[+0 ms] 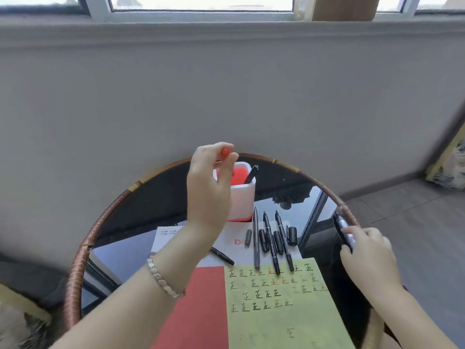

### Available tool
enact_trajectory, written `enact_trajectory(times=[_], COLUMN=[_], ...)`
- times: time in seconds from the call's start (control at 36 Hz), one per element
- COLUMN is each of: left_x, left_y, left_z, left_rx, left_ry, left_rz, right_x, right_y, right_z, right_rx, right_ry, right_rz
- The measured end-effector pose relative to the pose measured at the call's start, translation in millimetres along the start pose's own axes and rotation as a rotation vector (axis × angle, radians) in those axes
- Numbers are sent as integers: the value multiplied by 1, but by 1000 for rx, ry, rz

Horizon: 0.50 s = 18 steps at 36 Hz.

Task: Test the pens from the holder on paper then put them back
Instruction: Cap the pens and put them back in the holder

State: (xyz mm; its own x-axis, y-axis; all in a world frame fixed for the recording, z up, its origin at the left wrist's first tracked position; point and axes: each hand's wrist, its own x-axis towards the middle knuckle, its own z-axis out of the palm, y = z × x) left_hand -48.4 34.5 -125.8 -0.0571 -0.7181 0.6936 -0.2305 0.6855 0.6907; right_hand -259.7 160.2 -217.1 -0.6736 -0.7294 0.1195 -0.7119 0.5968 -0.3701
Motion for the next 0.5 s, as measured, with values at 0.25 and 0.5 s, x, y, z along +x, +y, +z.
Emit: enact_trajectory(times=[0.25, 0.5], left_x=[-2, -67], left_y=[-15, 6], left_z=[19, 64], left_rx=[413, 571], left_ry=[-149, -778], left_rz=[3, 276], right_x=[-3, -29], right_y=[-1, 4], right_z=[-3, -26], right_rx=[164, 576], right_ry=[-30, -161], right_rz=[20, 17])
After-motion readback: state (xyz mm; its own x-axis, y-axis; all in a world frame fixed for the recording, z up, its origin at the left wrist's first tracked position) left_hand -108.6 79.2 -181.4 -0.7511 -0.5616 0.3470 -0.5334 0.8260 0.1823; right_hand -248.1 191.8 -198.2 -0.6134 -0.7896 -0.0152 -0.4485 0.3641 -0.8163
